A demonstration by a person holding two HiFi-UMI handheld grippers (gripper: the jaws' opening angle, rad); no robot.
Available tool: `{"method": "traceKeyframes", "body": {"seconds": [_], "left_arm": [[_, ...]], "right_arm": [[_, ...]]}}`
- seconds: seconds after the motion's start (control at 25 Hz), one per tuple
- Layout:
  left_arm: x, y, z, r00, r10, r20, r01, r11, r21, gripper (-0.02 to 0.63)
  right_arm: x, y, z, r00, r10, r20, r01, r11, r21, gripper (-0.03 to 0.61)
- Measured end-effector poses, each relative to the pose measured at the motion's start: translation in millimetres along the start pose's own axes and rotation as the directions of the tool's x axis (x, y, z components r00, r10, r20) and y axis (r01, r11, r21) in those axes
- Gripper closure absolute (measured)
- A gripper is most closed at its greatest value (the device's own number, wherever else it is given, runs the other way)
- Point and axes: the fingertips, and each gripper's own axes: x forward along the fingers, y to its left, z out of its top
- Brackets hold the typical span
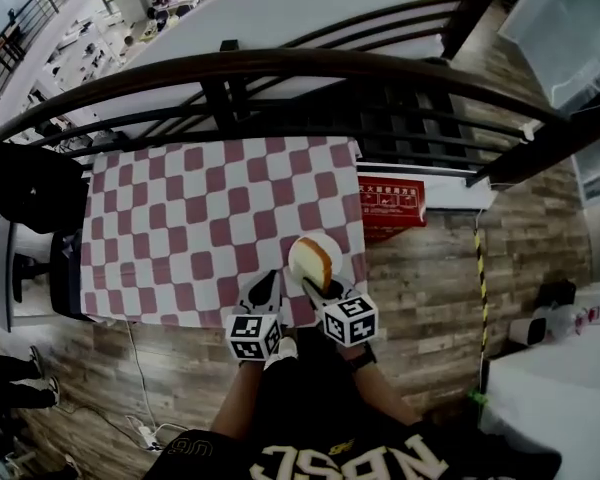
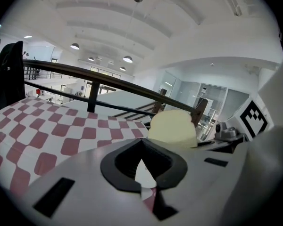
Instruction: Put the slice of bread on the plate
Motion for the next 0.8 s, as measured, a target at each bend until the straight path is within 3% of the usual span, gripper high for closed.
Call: {"method": "traceKeyframes", "body": {"seconds": [0.28,0.52,0.8], "left_arm": [[21,1,-17,0.998,0.011,-0.064,-0.012,1.0,-0.016,0.595],[25,5,-30,0.994,0.024,-0.108,-0.026,0.999,-0.022,0.595],[27,5,-38,0.991,0.037,-0.129,-0.04,0.999,-0.02,0.595]], "right_arm": [[26,-19,-38,0.988,0.057,-0.142,-0.042,0.994,0.104,0.483],[46,-38,-53,0.981,0.065,-0.182,-0.03,0.982,0.188,0.483],[57,-63,-57,0.986,0.005,-0.165,0.03,0.977,0.21,0.483]]}}
